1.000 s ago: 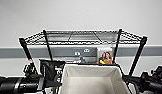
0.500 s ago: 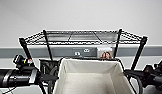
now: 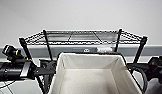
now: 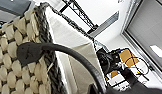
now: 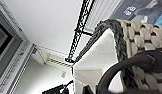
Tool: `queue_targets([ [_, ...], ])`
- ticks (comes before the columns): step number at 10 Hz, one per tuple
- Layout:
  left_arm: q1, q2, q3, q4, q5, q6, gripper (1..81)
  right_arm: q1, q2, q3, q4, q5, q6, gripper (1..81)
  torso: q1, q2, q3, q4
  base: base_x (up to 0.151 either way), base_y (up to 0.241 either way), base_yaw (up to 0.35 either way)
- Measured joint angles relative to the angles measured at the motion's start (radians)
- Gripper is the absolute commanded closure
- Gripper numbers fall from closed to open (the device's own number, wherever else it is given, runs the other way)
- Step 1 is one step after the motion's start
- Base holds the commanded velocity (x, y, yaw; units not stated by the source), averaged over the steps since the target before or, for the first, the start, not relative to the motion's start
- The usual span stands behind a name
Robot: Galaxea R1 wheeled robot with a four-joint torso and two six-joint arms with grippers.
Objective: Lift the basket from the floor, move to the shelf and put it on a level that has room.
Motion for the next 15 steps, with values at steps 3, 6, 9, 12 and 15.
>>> queue_targets([
  [3, -0.102, 0.0, -0.02, -0.066, 0.035, -0.008, 81.1, 0.1, -0.003, -0.005, 0.076, -0.034, 0.0, 81.1, 0.0, 0.0, 0.0, 0.0, 0.0, 0.0, 0.0],
  [6, -0.201, 0.001, -0.047, -0.094, 0.076, -0.064, 81.1, 0.178, -0.002, -0.024, 0.135, -0.062, 0.0, 81.1, 0.0, 0.0, 0.0, 0.0, 0.0, 0.0, 0.0],
  [9, -0.278, 0.023, -0.104, -0.107, 0.109, -0.129, 81.1, 0.254, 0.022, -0.068, 0.186, -0.1, 0.003, 81.1, 0.0, 0.0, 0.0, 0.0, 0.0, 0.0, 0.0],
  [12, -0.324, 0.06, -0.146, -0.11, 0.12, -0.173, 81.1, 0.32, 0.053, -0.11, 0.204, -0.117, 0.044, 81.1, 0.0, 0.0, 0.0, 0.0, 0.0, 0.0, 0.0],
  [15, -0.354, 0.107, -0.19, -0.111, 0.126, -0.19, 81.1, 0.381, 0.103, -0.152, 0.206, -0.126, 0.09, 81.1, 0.0, 0.0, 0.0, 0.0, 0.0, 0.0, 0.0],
])
